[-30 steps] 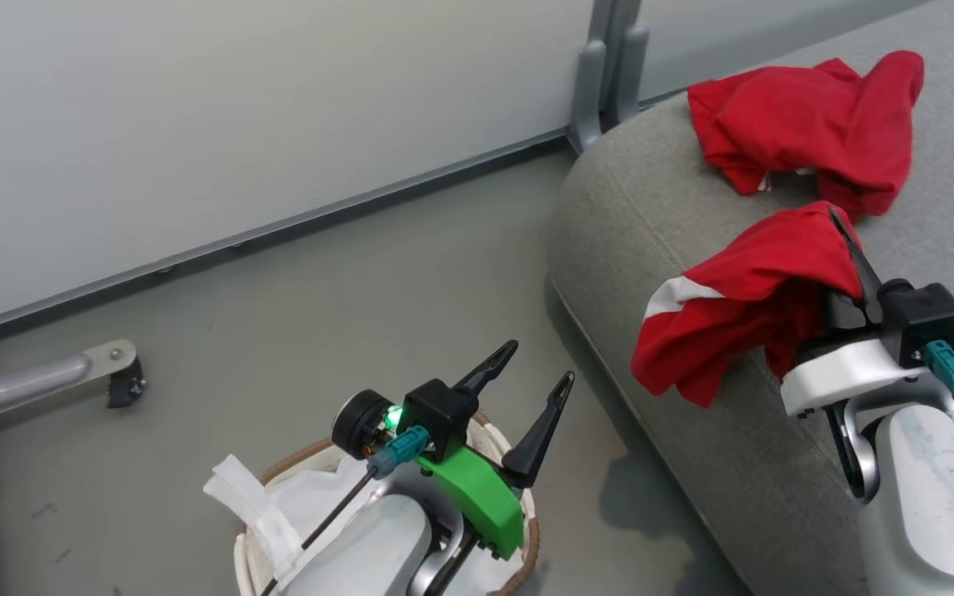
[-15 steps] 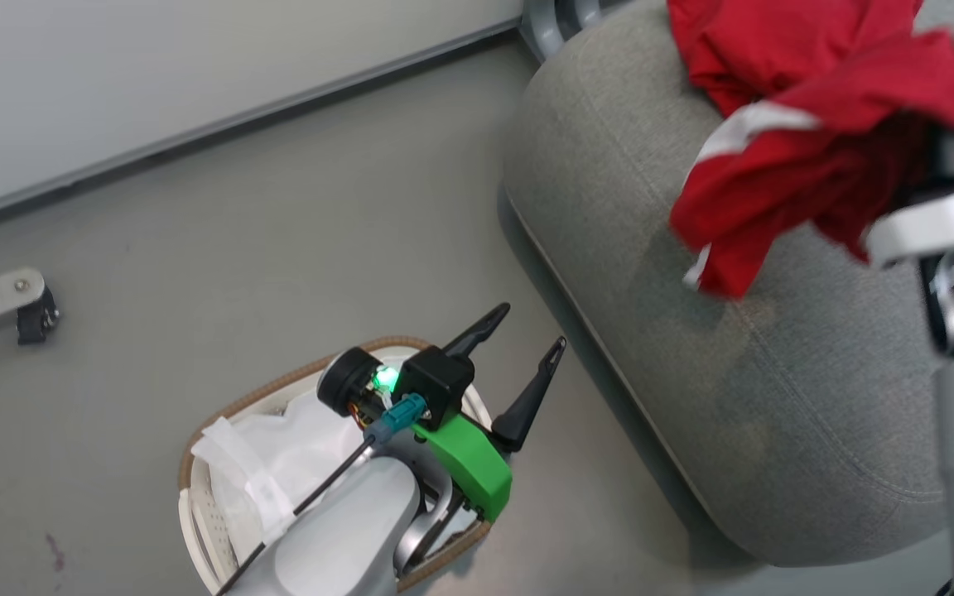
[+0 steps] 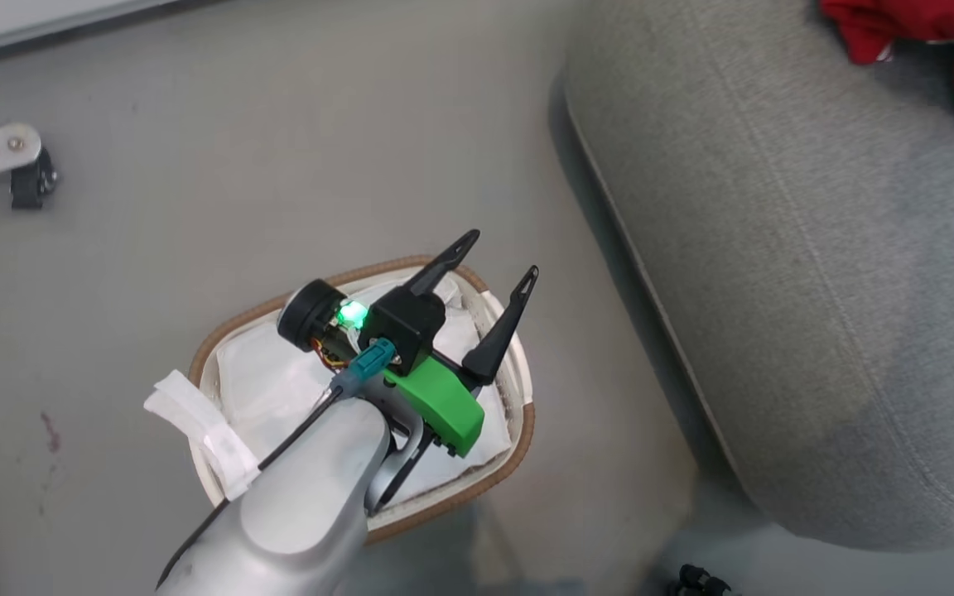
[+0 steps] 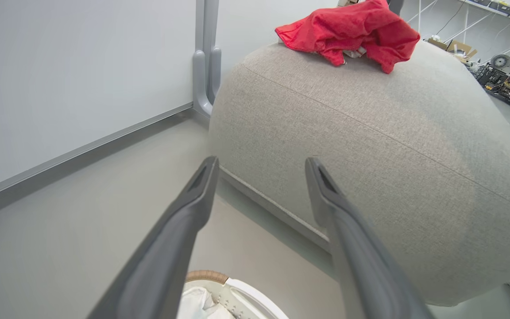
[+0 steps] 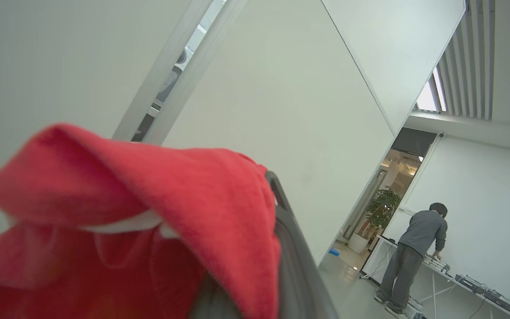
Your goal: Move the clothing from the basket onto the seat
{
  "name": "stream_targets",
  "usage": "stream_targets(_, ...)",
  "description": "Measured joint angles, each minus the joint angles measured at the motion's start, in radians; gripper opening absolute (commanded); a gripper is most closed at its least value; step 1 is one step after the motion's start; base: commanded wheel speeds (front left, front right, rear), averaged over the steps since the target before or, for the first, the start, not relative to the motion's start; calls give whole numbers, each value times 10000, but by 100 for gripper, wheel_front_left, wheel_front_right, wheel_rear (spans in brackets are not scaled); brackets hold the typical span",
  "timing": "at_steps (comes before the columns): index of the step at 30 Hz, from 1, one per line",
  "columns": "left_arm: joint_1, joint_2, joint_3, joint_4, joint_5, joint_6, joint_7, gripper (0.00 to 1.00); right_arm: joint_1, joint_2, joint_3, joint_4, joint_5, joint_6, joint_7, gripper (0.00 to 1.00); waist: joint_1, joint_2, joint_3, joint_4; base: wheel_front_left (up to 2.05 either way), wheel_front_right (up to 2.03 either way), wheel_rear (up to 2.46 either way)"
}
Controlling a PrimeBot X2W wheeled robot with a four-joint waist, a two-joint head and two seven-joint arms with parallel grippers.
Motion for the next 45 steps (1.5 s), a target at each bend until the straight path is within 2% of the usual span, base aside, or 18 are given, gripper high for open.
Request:
stream_targets(4,-210,58,92,-153,265,0,0,100,-267,-387,-382,865,-173,0,0,0,0,0,509,262,0,0,0)
stream_targets(8,-348,88,134,-247,403,0,0,100,355,-328,-780,1588,-301,0,0,0,1,0,958,475,0,0,0)
stream_targets(14,-355,127,123,-240,502,0,0,100,2138,711,-1417,2079,-462,0,2,0,1,0,1449,681,0,0,0)
stream_targets(23,-295,163,105,-230,502,0,0,100,3324,1900,-1346,1871,-702,0,2,0,0,0,1347,430,0,0,0)
stream_targets(24,-275,163,92,-228,500,0,0,100,3436,1996,-1310,1779,-765,0,2,15,0,0,1310,402,0,0,0)
stream_targets(25,-266,157,79,-228,500,0,0,100,3512,2082,-1296,1724,-798,0,2,35,0,0,1279,384,0,0,0)
stream_targets(26,-254,148,73,-232,489,0,0,100,3640,2188,-1283,1634,-842,0,0,41,0,0,1233,364,0,0,0)
stream_targets(27,-242,142,63,-232,470,0,0,100,3770,2278,-1271,1565,-886,0,2,97,0,0,1183,349,0,0,0)
stream_targets(28,-225,134,56,-230,441,0,0,100,3873,2345,-1264,1507,-930,0,2,100,0,0,1140,340,0,0,0)
stream_targets(38,185,-71,470,-245,343,0,2,100,5670,2987,-502,911,-930,0,2,100,-1,0,359,402,0,0,0)
stream_targets(45,747,-322,1014,-320,341,0,0,100,6634,3108,-284,821,-635,0,2,100,-1,0,-423,539,0,0,0)
